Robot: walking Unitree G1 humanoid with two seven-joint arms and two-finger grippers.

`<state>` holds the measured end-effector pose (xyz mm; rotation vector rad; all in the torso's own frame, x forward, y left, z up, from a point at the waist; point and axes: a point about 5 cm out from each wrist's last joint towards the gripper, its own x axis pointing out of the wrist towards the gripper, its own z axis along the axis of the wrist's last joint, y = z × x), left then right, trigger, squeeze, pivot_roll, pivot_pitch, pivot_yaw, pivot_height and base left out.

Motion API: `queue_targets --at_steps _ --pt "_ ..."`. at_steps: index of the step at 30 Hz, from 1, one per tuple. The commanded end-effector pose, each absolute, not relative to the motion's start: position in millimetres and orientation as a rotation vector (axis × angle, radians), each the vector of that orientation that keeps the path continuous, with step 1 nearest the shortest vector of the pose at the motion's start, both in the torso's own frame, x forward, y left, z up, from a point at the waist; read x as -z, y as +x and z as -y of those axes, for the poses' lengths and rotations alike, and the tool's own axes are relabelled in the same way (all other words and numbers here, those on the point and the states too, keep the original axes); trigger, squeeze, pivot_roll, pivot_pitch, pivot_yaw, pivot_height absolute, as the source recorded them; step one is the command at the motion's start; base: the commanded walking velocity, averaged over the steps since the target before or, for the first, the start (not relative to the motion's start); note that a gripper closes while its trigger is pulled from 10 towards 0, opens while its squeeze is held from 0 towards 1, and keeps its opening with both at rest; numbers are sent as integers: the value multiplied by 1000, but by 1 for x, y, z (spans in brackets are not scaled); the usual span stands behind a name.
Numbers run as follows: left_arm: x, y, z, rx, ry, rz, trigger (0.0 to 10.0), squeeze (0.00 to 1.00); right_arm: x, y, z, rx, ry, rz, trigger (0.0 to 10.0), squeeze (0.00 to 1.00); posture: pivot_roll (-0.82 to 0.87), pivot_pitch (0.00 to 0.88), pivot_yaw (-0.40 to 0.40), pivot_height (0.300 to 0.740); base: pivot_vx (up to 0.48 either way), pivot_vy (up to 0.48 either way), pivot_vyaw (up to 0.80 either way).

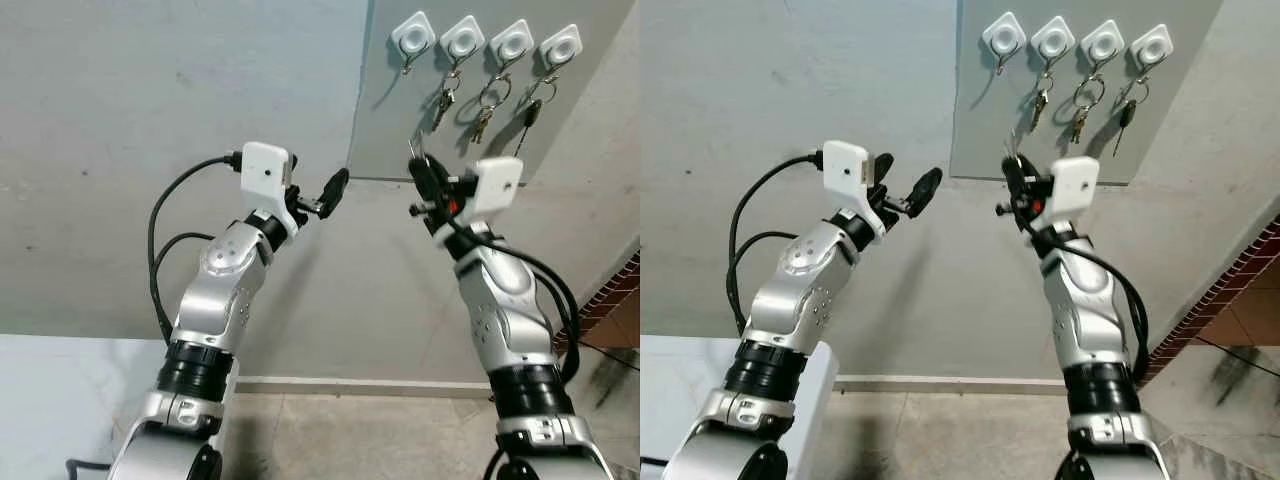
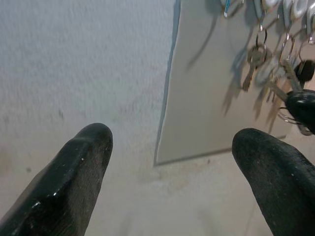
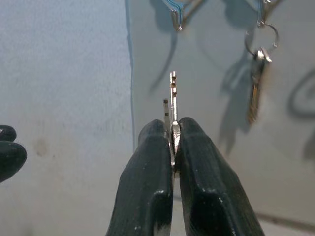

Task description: Hang keys on a hook

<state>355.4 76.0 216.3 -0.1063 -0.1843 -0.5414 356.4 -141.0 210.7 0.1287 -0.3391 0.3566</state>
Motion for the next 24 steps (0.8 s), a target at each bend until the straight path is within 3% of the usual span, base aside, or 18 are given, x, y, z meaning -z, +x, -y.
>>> queue_targets --at_steps 1,24 --pt "-224 357 -75 552 -101 203 10000 0 -216 360 144 -339 144 359 10000 0 -39 0 -7 715 0 0 0" --pt "-246 351 -64 616 -107 273 10000 0 -251 375 133 -268 253 597 10000 0 -7 0 -4 715 0 0 0"
